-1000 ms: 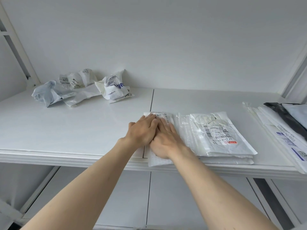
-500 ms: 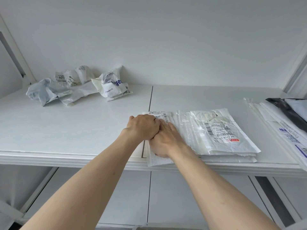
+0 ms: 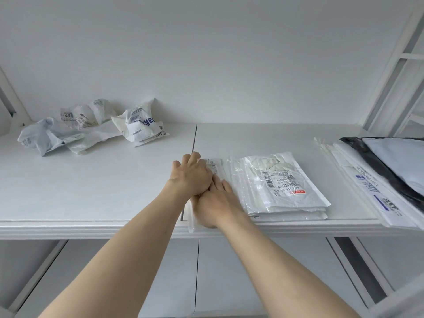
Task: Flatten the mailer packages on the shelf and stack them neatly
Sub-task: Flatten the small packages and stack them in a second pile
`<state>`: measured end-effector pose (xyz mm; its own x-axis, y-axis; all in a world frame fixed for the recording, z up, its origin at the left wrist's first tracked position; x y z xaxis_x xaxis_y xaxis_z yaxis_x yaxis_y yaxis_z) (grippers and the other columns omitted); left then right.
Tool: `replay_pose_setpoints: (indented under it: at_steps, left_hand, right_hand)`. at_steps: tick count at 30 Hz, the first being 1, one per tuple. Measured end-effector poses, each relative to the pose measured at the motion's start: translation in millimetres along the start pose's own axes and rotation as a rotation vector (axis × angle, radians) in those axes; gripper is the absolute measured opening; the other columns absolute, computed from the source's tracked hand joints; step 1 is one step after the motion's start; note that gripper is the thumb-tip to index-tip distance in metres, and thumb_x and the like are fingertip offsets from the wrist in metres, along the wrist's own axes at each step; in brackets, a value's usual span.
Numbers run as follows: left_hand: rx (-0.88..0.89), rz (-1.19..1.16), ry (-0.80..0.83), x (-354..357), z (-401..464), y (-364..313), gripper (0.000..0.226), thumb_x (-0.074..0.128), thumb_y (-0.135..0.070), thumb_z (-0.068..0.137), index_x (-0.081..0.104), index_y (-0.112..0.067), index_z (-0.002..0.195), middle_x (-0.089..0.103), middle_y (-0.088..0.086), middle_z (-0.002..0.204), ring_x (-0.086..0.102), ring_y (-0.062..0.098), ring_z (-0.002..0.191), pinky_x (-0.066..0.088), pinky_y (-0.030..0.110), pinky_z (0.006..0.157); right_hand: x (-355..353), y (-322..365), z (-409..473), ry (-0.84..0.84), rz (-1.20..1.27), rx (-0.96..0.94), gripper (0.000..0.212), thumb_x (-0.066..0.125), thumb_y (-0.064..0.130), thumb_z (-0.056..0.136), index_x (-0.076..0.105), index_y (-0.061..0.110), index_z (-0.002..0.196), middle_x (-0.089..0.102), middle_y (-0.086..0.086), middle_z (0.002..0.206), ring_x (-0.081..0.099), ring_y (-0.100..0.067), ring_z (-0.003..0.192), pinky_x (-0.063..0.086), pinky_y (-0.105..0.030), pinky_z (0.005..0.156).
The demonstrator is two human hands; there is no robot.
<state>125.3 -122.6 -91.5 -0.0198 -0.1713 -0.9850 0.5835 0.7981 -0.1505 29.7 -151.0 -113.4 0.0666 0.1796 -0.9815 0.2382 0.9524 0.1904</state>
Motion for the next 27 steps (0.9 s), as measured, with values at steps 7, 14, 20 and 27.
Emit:
replay_pose_setpoints:
  at_steps: [7, 14, 20, 27]
  left_hand:
    - [0.012, -0.146, 0.112, 9, 3, 8, 0.037, 0.020, -0.035, 0.098, 0.049, -0.031, 0.120, 0.047, -0.006, 0.138, 0.038, 0.013, 0.132, 0.024, 0.048, 0.100]
    - [-0.085, -0.220, 0.119, 11, -7, 9, 0.048, 0.019, -0.040, 0.100, 0.035, -0.044, 0.145, 0.022, -0.010, 0.159, 0.013, 0.023, 0.145, 0.012, 0.048, 0.112]
    - [-0.210, -0.257, -0.053, 9, -39, 21, 0.037, 0.023, -0.032, 0.098, 0.053, -0.025, 0.120, 0.052, 0.011, 0.126, 0.037, 0.031, 0.127, 0.025, 0.051, 0.101]
    - [-0.212, -0.904, -0.159, 1, -69, 31, 0.053, 0.048, -0.014, 0.088, 0.047, -0.034, 0.137, 0.058, 0.002, 0.128, 0.057, 0.025, 0.115, 0.043, 0.043, 0.102]
  right_hand:
    - [4, -1, 2, -0.006, 0.004, 0.000, 0.058, 0.015, 0.037, 0.103, 0.008, 0.016, 0.157, 0.007, -0.007, 0.164, -0.001, -0.022, 0.149, -0.001, -0.042, 0.120]
    - [7, -4, 6, -0.037, 0.026, -0.006, 0.057, 0.019, 0.040, 0.102, 0.017, 0.021, 0.156, 0.016, -0.003, 0.161, 0.008, -0.020, 0.146, 0.004, -0.046, 0.119]
    - [0, -1, -6, -0.167, 0.106, -0.085, 0.045, 0.037, 0.017, 0.094, 0.051, 0.014, 0.137, 0.048, -0.001, 0.137, 0.036, -0.023, 0.132, 0.022, -0.044, 0.112]
    - [-10, 7, -29, -0.242, 0.350, -0.185, 0.023, 0.044, 0.000, 0.088, 0.064, 0.007, 0.097, 0.060, -0.004, 0.108, 0.051, -0.026, 0.107, 0.041, -0.033, 0.077]
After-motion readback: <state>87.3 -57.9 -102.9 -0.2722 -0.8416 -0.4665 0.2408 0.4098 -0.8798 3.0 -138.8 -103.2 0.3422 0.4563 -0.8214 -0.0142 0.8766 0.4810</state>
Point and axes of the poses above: each hand's wrist, its own z-axis towards the middle knuckle, its own x-axis out of the palm, y = z × x, the point moved 3 cm from there along z, towards the middle knuckle
